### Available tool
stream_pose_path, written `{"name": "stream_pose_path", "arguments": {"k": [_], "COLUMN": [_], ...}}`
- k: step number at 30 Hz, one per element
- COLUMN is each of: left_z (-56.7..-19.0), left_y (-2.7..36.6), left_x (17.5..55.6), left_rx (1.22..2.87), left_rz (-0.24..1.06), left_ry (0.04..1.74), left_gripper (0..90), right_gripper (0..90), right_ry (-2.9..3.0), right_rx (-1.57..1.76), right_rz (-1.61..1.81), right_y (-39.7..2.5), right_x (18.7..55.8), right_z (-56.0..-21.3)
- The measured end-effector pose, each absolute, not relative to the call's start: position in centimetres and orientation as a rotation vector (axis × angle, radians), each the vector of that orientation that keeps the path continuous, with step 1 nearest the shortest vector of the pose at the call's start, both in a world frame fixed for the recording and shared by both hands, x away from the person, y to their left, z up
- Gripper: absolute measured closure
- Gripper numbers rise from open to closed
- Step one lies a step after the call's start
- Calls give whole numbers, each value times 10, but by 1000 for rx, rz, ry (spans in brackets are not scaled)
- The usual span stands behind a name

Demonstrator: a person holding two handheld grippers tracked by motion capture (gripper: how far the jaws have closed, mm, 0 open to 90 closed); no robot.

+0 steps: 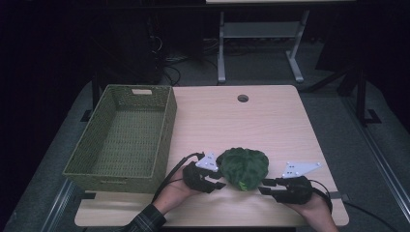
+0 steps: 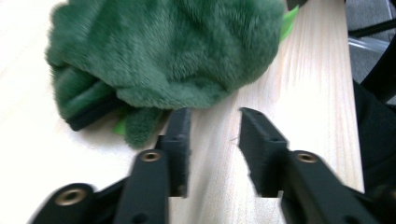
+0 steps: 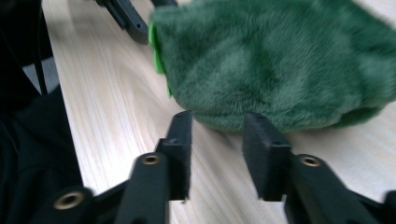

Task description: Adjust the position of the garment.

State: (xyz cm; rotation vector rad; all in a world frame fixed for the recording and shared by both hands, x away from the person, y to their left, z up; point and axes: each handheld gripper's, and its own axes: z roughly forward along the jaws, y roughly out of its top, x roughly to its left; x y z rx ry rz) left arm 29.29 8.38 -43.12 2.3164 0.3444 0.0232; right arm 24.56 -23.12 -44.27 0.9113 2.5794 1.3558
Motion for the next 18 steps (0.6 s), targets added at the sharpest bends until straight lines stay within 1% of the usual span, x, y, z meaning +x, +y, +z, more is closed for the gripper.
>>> {"name": "stream_pose_path", "arguments": {"k": [3,6,8,9,11,13,18], "left_z": [-426,-423,-421,-423,-426,-434,-448], "left_y": [84,81,76,70,68,62,54], "left_x": [295,297,301,307,310,319,331], "left_rx": [2284,2265,2269,2276,2282,2323,2359], "left_rz": [33,37,56,57,60,65,77], "left_ry": [353,351,361,376,384,404,441], "left_gripper": [750,842,890,896,896,897,896], "right_gripper": [810,894,897,899,899,900,900], "right_ry": [2542,2521,2520,2515,2523,2537,2587], "right_rx": [904,907,906,916,923,932,965], "right_rz": [1369,1348,1337,1316,1290,1257,1178], "right_y": [-233,-231,-229,-227,-224,-222,-218], "right_x": [248,254,256,262,269,274,281], "right_z": [-437,-434,-433,-435,-438,-443,-455]}}
